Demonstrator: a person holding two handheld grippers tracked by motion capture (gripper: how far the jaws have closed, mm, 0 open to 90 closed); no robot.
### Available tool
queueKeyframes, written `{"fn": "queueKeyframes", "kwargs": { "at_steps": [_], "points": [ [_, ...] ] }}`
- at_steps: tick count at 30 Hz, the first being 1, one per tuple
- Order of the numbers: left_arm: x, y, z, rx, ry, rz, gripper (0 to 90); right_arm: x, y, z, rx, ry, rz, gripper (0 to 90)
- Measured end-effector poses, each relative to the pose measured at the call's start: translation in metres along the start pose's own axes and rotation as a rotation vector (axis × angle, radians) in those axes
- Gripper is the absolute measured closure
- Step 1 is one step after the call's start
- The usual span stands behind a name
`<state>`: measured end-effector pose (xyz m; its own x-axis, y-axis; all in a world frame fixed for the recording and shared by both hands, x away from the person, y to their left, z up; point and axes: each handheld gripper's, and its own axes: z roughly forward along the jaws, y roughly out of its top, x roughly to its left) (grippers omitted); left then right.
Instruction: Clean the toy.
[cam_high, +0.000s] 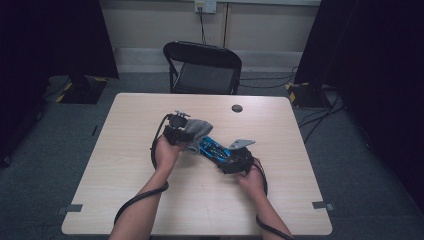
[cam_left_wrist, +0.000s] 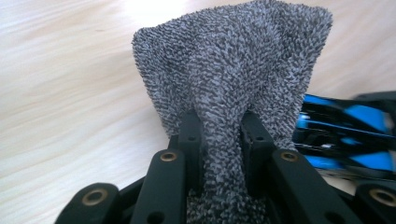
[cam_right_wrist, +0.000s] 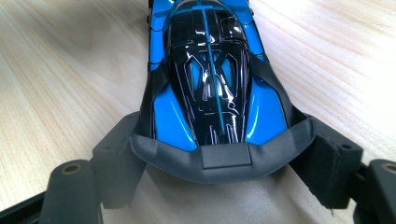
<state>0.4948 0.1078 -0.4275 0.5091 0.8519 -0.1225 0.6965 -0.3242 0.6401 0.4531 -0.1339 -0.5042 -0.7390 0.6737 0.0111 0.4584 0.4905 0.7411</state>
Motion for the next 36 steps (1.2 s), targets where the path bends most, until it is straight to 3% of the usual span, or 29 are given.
{"fn": "queueKeyframes", "kwargs": {
  "at_steps": [1,2,6,9,10,16,24,36],
  "points": [
    [0.000,0.000,0.000,0.000,0.000,0.000,74.5,0.000,0.000,0.000,0.000,0.000,0.000,24.4],
    [-0.009,0.000,0.002,0.002,-0.006,0.023,74.5,0.000,0.000,0.000,0.000,0.000,0.000,24.4],
    [-0.024,0.000,0.003,0.011,-0.019,0.069,74.4,0.000,0.000,0.000,-0.001,-0.001,-0.001,24.4],
    [-0.033,0.000,0.004,0.010,-0.035,0.082,74.5,0.000,0.000,0.000,0.000,-0.001,0.000,24.4],
    [-0.038,0.001,0.005,0.011,-0.060,0.075,74.4,0.000,0.000,0.000,0.000,0.000,0.000,24.4],
    [-0.054,0.001,0.010,0.010,-0.075,0.098,74.4,0.000,0.000,0.000,0.000,-0.001,-0.001,24.4],
    [-0.080,0.001,0.024,0.039,-0.079,0.163,74.5,0.000,0.000,0.000,0.000,-0.002,-0.003,24.4],
    [-0.094,-0.002,0.034,0.068,-0.086,0.213,74.5,0.000,0.000,0.000,-0.002,-0.002,-0.001,24.4]
  ]
}}
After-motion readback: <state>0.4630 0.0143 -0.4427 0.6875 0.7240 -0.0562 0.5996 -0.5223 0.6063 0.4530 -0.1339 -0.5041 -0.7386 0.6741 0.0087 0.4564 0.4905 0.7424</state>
